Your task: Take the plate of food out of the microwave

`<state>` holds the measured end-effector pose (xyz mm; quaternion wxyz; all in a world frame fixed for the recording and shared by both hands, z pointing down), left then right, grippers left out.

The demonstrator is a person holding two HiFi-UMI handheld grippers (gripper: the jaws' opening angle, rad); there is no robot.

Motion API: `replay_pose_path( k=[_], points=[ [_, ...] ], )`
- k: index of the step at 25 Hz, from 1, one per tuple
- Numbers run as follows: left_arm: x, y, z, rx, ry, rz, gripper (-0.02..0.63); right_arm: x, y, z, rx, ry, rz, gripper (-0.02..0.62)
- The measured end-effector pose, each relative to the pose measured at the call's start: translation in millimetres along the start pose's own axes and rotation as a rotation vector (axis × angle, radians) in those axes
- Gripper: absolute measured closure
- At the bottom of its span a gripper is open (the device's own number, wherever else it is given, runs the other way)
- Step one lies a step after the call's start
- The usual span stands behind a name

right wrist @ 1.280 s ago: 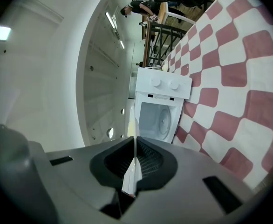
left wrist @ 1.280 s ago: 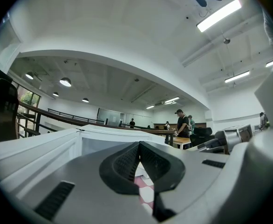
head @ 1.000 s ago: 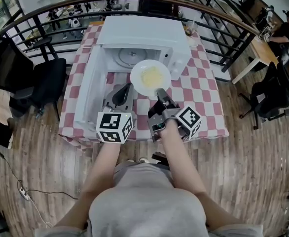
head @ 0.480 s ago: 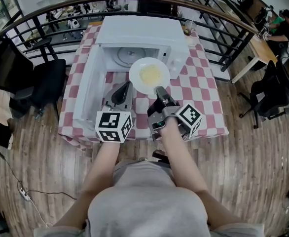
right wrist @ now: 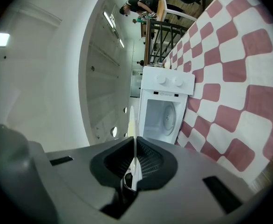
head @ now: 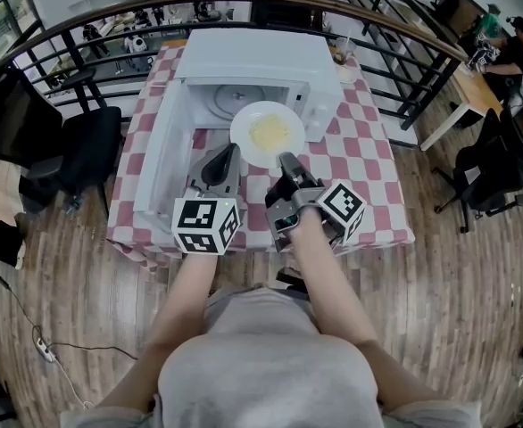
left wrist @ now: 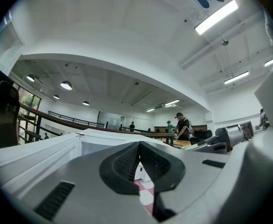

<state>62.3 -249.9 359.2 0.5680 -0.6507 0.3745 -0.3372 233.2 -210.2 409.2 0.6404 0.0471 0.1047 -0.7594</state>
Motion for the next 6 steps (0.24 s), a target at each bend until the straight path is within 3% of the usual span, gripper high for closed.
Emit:
replay_pose_path(
  k=[6],
  points=[
    [-0.3,-0.3,0.8,-0.003,0.001,0.001,0.603,-0.2,-1.5,0.2,-0.007,-0.002,-0.014,0.560]
  ],
)
Point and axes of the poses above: the fingertips, and each gripper's own axes: x forward along the fingers, z to its right, y out of its top, the point moved 7 cm from there along -x, backward along the fingers, and after that the axes turned 12 degrees about y, right-handed, at the moved point
